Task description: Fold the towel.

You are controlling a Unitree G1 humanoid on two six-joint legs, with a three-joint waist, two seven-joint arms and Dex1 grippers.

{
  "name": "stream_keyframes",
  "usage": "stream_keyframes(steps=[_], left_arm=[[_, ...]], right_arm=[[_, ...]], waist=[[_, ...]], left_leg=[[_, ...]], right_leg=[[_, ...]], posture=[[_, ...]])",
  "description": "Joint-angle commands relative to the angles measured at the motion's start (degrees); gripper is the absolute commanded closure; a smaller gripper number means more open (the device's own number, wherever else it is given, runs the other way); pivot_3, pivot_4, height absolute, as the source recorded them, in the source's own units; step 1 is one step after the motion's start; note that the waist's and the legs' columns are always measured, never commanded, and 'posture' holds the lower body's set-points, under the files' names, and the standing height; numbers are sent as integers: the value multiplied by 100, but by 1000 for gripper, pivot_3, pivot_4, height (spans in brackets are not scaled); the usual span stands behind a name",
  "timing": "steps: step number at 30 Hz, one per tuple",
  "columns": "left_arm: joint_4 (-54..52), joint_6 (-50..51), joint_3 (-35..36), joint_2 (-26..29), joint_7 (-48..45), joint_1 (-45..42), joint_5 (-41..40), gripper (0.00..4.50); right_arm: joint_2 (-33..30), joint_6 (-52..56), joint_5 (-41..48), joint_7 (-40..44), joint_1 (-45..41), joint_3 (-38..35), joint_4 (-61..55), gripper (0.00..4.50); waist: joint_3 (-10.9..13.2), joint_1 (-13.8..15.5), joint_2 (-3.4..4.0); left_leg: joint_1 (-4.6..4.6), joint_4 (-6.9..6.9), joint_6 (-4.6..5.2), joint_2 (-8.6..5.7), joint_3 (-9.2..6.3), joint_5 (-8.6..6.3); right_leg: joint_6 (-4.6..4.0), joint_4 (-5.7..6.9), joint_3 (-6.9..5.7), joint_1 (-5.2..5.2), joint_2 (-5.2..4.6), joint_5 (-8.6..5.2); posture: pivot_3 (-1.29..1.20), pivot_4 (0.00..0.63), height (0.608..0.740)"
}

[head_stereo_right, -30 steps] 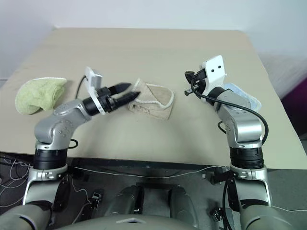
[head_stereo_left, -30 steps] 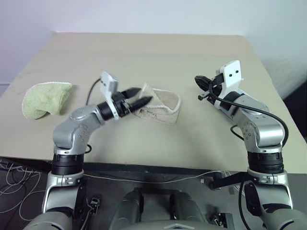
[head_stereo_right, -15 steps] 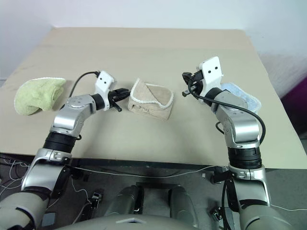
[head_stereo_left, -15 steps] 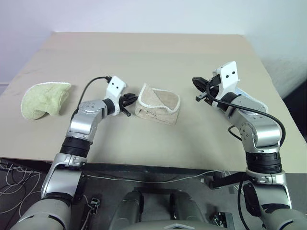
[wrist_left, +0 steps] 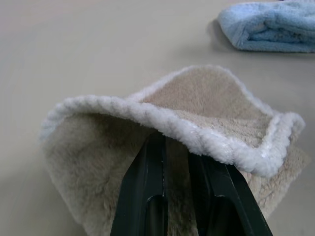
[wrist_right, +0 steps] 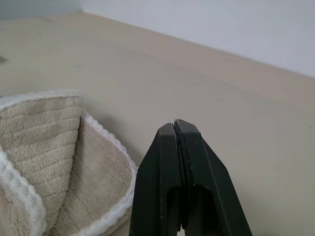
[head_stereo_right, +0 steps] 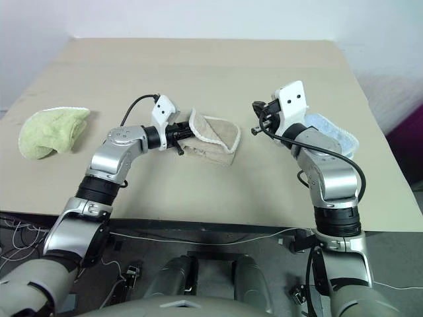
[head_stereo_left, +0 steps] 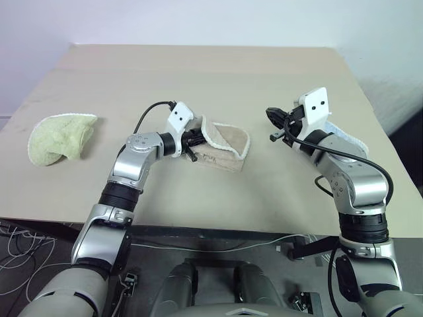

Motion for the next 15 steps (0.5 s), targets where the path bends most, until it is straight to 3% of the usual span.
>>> stream_keyframes(steps=[1,10,15], left_arm=[[-113,-106,10,-2,-78,-147,58,3799],[497,-210,-762,-924,-23,-271,571,3799],[730,-429,-577,-1072,232,-311,651,3799]], right_arm=[[43,-25,72,-29,-61,-34,-263,4500],[139,-52,40,-78,-149,-39,-168,4500],[133,10,68,-137,-82,-93,-309,4500]], waist=[[0,5,0],[1,37,-1],[1,-28,-1]], left_leg=[[0,0,0,-1,0,0],[0,5,1,-7,1,0],[0,1,0,1,2,0]], right_leg=[[0,0,0,0,0,0],[0,-3,-1,6,-2,0],[0,5,3,-3,4,0]], posture=[[0,150,740],[0,150,740],[0,150,740]])
